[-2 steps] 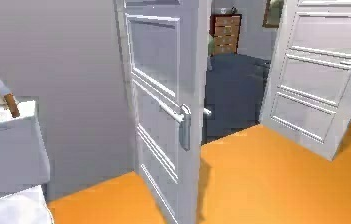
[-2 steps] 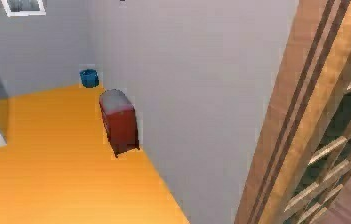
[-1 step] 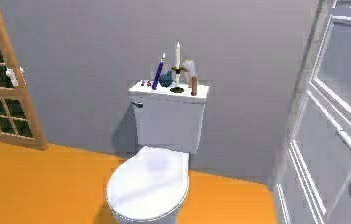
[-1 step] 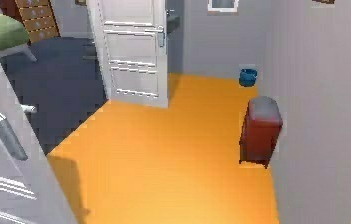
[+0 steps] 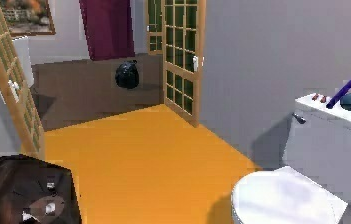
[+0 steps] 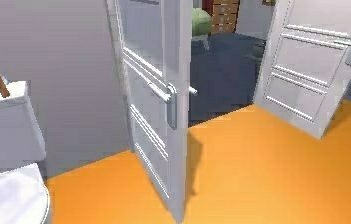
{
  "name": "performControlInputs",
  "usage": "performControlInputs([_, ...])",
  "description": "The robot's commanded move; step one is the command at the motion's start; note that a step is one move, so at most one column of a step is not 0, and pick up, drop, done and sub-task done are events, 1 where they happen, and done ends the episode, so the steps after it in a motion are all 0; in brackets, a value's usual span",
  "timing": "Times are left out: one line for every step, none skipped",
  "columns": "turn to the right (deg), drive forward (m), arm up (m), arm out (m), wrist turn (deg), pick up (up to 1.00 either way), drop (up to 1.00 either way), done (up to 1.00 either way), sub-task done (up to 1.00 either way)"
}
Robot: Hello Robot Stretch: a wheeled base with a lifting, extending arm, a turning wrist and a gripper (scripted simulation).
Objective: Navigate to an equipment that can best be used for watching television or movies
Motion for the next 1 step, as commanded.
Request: performControlInputs([-6.0,0.00,0.00,0.00,0.0,0.00,0.00,0.00,0.00])
